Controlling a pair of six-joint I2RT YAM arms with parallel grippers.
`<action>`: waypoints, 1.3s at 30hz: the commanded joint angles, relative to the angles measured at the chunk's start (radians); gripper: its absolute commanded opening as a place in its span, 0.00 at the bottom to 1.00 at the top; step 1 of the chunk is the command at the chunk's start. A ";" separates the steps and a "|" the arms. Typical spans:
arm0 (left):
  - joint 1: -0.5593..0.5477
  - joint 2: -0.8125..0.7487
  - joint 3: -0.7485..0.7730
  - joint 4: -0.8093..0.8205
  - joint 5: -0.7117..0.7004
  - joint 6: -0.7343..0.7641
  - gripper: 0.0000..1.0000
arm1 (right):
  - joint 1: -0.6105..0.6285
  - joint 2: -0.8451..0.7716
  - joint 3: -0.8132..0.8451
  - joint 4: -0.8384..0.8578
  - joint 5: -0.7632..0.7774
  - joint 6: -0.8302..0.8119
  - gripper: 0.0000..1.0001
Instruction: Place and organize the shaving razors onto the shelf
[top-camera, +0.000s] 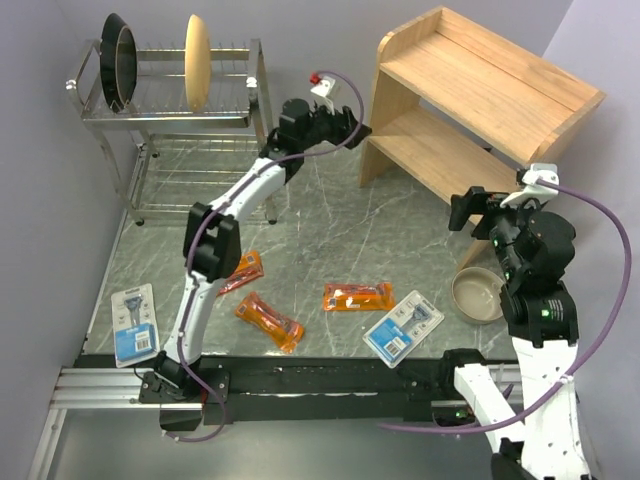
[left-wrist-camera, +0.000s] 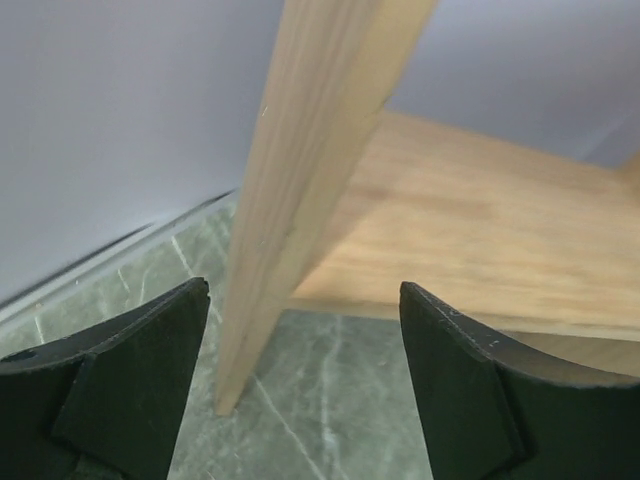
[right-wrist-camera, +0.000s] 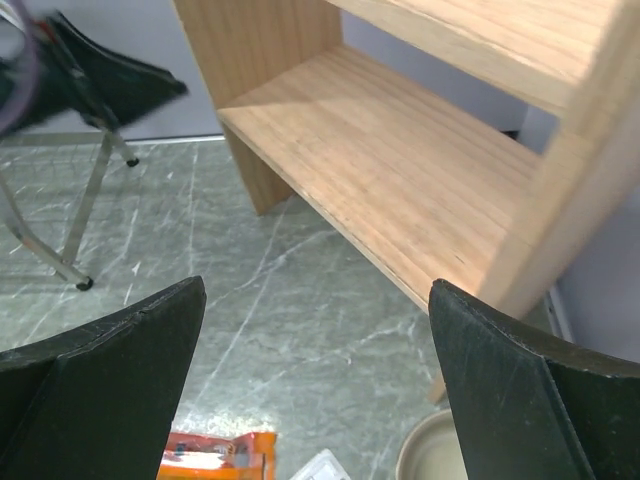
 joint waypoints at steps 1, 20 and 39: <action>-0.019 0.057 0.089 0.173 -0.049 0.026 0.84 | -0.069 0.007 0.030 -0.070 -0.094 -0.001 0.99; -0.071 0.282 0.282 0.373 -0.115 0.078 0.61 | -0.091 0.082 0.056 -0.140 -0.115 -0.088 0.99; -0.010 -0.197 -0.217 0.298 -0.245 0.091 0.01 | -0.091 0.038 0.011 -0.156 0.063 -0.104 1.00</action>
